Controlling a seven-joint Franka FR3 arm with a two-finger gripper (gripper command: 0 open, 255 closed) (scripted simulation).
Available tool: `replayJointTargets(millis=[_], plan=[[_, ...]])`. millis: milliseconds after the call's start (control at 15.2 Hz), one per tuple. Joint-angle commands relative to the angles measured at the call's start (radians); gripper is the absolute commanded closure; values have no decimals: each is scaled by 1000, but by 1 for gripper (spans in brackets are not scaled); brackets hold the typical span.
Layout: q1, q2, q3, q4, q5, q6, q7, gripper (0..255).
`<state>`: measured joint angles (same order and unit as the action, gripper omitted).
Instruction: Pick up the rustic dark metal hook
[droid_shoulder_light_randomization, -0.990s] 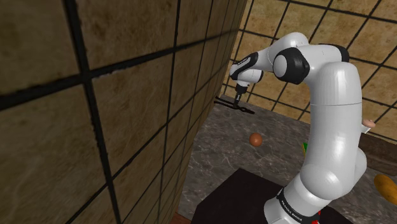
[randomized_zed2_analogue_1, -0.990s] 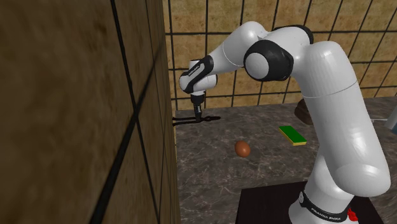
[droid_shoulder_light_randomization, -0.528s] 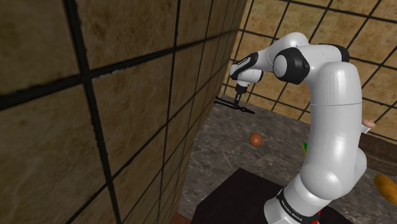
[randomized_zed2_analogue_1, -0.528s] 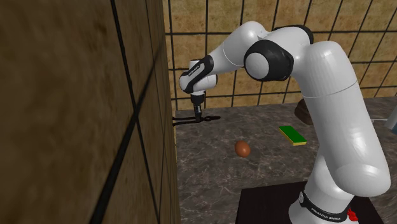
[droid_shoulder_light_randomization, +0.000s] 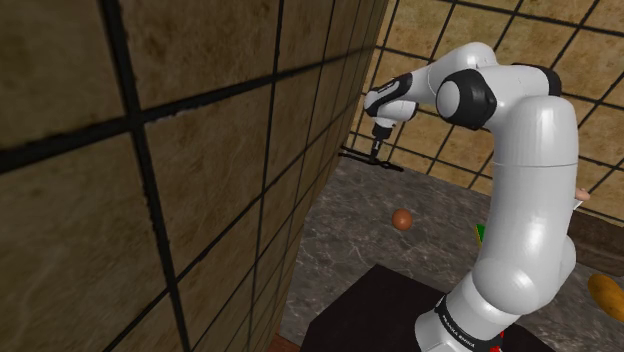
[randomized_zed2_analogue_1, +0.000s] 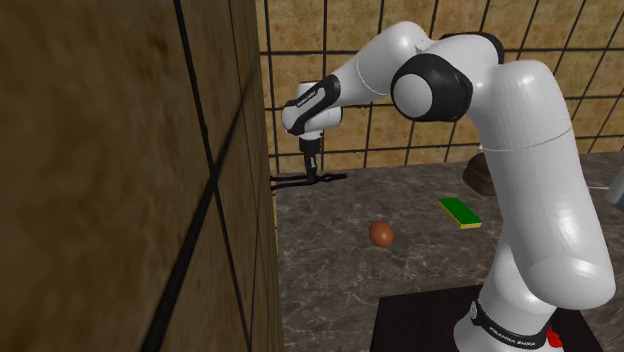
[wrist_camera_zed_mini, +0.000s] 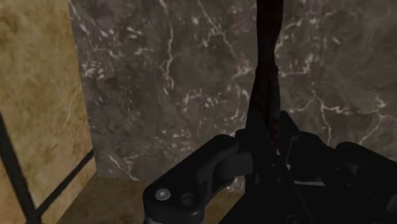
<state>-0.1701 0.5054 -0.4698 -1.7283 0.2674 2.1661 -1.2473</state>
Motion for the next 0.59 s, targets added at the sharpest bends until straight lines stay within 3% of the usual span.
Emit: replayJointTargets(millis=[0, 528], plan=[[2, -13, -5, 11, -8, -23, 4, 255], [9, -51, -18, 41, -31, -88, 18, 255]])
